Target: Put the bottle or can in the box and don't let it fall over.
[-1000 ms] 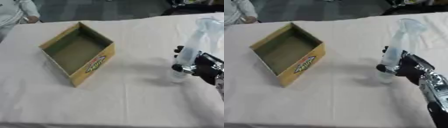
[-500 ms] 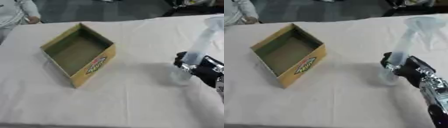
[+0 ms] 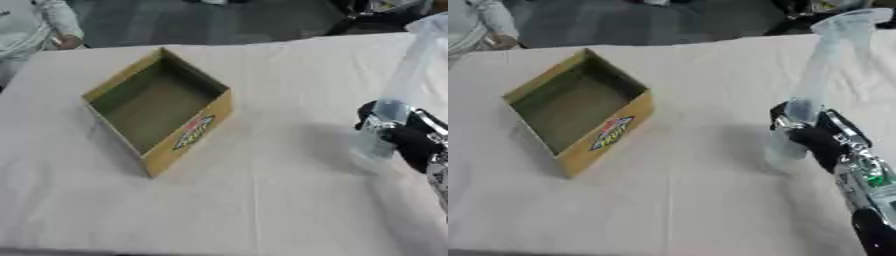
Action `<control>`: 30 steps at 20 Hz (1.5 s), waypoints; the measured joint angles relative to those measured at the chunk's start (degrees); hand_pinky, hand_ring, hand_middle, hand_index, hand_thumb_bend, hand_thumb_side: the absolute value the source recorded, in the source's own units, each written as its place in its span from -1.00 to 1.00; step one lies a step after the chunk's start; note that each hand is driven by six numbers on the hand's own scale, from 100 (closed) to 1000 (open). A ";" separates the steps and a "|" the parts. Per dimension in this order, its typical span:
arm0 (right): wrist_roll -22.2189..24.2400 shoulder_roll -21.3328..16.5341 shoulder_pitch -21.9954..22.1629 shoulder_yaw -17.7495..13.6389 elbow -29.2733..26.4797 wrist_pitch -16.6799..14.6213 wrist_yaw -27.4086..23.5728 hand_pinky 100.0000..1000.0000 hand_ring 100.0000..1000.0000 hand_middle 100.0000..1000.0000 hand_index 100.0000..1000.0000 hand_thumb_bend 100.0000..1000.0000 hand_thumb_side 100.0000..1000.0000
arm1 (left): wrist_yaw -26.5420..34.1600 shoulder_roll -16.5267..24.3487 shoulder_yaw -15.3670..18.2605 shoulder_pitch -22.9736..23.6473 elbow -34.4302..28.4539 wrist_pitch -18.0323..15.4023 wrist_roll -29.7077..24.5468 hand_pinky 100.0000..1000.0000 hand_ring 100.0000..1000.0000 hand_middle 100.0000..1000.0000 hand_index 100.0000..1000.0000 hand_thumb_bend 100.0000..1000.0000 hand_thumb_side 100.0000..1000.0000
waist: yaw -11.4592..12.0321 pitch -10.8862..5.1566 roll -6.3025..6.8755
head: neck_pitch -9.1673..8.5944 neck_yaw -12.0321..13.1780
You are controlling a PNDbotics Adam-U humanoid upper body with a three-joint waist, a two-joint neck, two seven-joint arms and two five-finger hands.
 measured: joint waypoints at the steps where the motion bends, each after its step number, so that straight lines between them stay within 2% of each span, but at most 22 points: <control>1: -0.12 0.00 -0.18 0.08 -0.19 -0.14 -0.19 0.50 -0.61 -0.98 -0.86 -1.00 -1.00 | 0.00 0.00 0.00 0.00 0.00 -0.01 0.01 0.64 0.44 0.26 0.60 -0.21 0.33 | 0.00 0.00 -0.02 | 0.00 0.10; 7: -0.62 -0.08 -3.24 0.57 -3.33 -0.60 -1.54 0.48 -0.64 -1.00 -0.91 -1.00 -1.00 | 0.00 0.00 0.00 -0.01 0.00 -0.05 0.05 0.64 0.44 0.26 0.60 -0.21 0.33 | 0.23 0.00 -0.54 | 0.00 0.15; 12: -0.56 -0.04 -10.19 2.68 -6.67 0.00 -2.51 0.48 -0.62 -1.00 -0.90 -1.00 -1.00 | 0.00 0.00 0.00 -0.01 0.00 -0.04 0.04 0.64 0.44 0.26 0.60 -0.20 0.33 | 0.90 -0.04 -0.95 | 0.12 -0.79; 16: -0.37 1.98 -16.17 5.43 -7.48 0.53 -1.67 0.49 -0.59 -1.00 -0.89 -1.00 -1.00 | 0.00 0.00 -0.27 -0.17 0.00 0.10 -0.21 0.64 0.43 0.26 0.60 -0.20 0.33 | 2.34 -0.11 -1.03 | 0.50 -2.94; 20: -1.60 6.06 -21.78 7.67 -5.80 -0.53 0.90 0.47 -0.58 -1.00 -0.88 -1.00 -1.00 | 0.00 0.00 -1.02 -0.92 -0.01 0.19 -0.88 0.64 0.43 0.25 0.60 -0.20 0.33 | 5.18 0.09 -0.86 | 0.39 -6.37; 25: -4.38 11.41 -29.10 9.51 -0.69 -3.86 4.72 0.46 -0.55 -0.98 -0.86 -1.00 -1.00 | 0.33 -0.71 -1.84 -2.95 -0.08 0.21 -1.76 0.65 0.43 0.25 0.60 -0.19 0.33 | 10.52 2.32 -1.14 | -1.00 -11.92; 30: -7.16 15.28 -36.22 10.31 6.50 -3.84 9.19 0.44 -0.54 -0.96 -0.85 -1.00 -1.00 | 0.50 -1.03 -1.86 -4.42 -0.42 0.17 -1.85 0.65 0.43 0.25 0.60 -0.19 0.32 | 14.29 3.99 -2.50 | -2.89 -15.72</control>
